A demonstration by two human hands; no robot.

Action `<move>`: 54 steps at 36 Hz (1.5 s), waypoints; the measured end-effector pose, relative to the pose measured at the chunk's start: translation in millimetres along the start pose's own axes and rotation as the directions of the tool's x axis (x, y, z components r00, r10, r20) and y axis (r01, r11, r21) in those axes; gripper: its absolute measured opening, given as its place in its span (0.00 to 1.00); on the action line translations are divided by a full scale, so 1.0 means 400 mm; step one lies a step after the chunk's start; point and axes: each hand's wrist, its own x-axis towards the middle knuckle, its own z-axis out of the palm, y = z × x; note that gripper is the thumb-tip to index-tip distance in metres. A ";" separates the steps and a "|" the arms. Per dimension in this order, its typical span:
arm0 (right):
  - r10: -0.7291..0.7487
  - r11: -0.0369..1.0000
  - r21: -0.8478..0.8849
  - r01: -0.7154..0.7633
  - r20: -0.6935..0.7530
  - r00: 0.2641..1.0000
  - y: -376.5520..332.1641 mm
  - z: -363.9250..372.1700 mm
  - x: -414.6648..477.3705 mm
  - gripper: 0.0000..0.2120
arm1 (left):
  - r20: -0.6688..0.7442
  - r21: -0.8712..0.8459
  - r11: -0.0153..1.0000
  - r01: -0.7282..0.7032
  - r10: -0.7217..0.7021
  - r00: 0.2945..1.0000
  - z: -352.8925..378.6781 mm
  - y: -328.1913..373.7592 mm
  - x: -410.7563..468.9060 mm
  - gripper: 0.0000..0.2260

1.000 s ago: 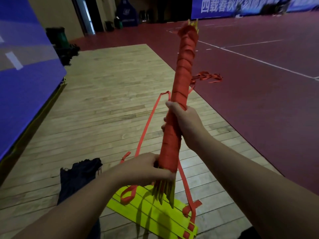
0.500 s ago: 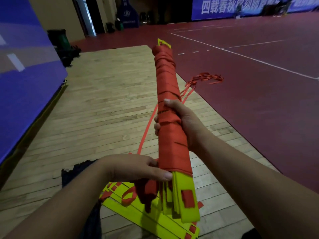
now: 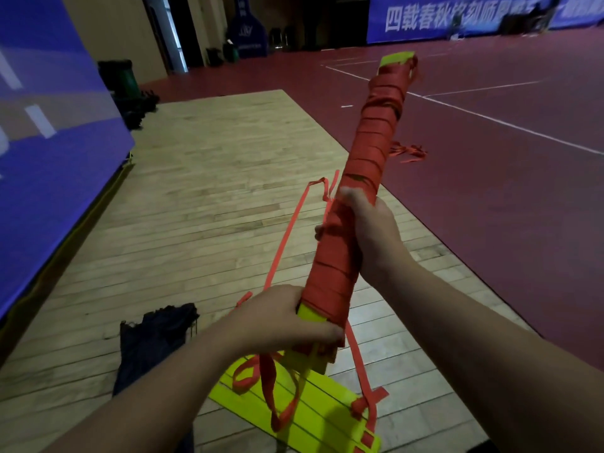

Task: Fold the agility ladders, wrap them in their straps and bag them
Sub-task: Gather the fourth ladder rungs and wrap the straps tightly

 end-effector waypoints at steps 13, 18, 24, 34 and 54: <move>0.264 0.819 0.411 -0.401 0.350 0.899 -0.013 -0.005 -0.007 0.19 | 0.395 -0.614 0.787 0.050 0.253 0.883 -0.024 0.002 -0.022 0.25; 0.233 0.952 0.141 -0.272 0.246 0.941 -0.002 -0.001 -0.008 0.18 | 0.361 -0.038 0.998 0.048 -0.031 0.932 -0.058 0.044 -0.043 0.16; -0.049 0.981 -0.188 0.058 0.053 0.997 0.003 -0.006 0.005 0.18 | 0.359 0.087 0.996 0.021 -0.051 0.932 -0.055 0.015 -0.035 0.28; -0.033 0.999 0.004 0.032 0.086 0.996 -0.031 -0.004 0.000 0.27 | 0.221 -0.225 0.972 -0.063 0.114 0.969 -0.046 -0.023 -0.013 0.18; 0.126 0.989 -0.111 -0.094 0.332 0.935 -0.011 0.004 -0.016 0.23 | 0.467 -0.053 0.998 0.041 -0.012 0.884 -0.067 0.000 -0.040 0.28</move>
